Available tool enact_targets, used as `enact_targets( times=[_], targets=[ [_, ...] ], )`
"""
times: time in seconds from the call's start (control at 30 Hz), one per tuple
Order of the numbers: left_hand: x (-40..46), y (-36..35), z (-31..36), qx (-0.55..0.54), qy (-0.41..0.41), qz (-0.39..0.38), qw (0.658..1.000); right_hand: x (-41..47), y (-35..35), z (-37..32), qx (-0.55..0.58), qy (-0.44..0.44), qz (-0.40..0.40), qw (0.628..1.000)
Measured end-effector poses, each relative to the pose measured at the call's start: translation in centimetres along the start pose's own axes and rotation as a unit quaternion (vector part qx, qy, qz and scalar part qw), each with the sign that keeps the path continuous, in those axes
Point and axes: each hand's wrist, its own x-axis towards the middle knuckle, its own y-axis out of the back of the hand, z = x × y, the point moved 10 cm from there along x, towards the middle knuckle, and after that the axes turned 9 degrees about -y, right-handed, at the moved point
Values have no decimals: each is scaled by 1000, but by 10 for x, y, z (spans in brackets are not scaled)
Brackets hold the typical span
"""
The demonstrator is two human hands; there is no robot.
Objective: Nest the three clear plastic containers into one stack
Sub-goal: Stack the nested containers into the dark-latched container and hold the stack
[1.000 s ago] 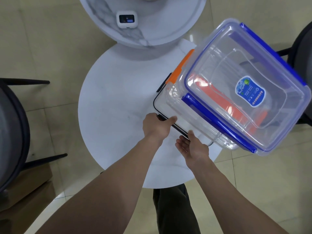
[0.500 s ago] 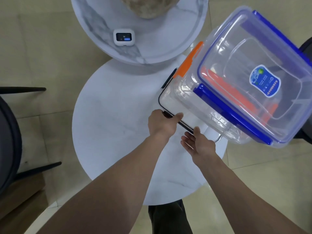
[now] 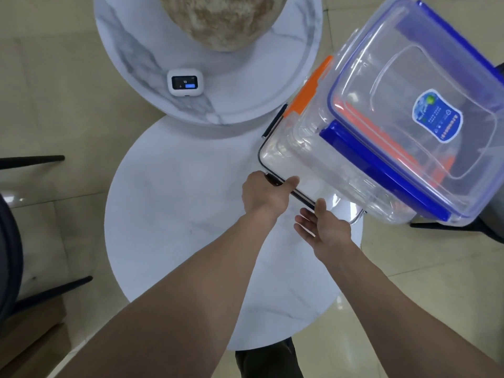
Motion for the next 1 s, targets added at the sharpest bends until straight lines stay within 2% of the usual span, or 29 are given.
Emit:
enact_targets(
  times=[1.0],
  targets=[
    [26,-13,23,-40,-25,1,999,4,-10,-20,16,5,5,1000]
  ],
)
